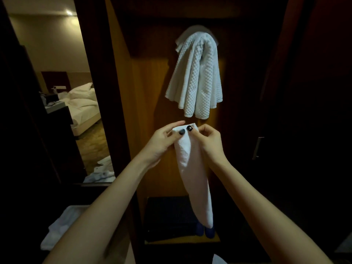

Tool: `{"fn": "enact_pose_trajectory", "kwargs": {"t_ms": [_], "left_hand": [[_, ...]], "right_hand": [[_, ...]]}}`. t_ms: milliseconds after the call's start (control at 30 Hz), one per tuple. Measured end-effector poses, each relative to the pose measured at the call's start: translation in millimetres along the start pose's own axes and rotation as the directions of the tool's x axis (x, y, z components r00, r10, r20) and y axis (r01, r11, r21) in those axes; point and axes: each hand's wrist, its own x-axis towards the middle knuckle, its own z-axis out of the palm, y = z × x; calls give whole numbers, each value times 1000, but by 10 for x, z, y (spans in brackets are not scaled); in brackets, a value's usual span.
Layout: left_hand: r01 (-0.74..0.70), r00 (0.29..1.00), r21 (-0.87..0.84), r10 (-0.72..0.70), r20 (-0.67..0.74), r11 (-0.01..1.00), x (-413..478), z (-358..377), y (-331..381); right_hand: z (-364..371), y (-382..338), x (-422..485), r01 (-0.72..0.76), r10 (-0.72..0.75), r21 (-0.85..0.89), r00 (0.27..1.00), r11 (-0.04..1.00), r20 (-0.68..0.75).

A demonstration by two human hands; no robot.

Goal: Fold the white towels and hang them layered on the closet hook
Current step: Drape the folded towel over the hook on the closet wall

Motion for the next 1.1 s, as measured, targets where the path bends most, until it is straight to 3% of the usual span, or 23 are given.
{"fn": "enact_pose_trajectory", "kwargs": {"t_ms": [100,233,467,600,800,1100], "left_hand": [[-108,982,195,135,-132,975,4,124,-56],[-190,953,200,229,-196,961,53,200,-49],[-88,982,43,94,-165,995,110,107,14],[-104,973,67,116,-198,992,113,158,55],[-116,969,82,131,-208,990,108,117,68],[-158,951,177,197,-236,972,141,80,86]], "right_hand": [[38,1,-1,38,-38,-16,999,999,-23],[35,-5,1,79,-84,-65,994,995,-74],[-116,-65,10,72,-69,-80,997,994,40],[-98,-108,1,104,-101,-51,993,993,61],[-54,-64,17,102,-95,-147,994,984,56],[-21,-98,97,169,-168,-77,986,983,23]]}}
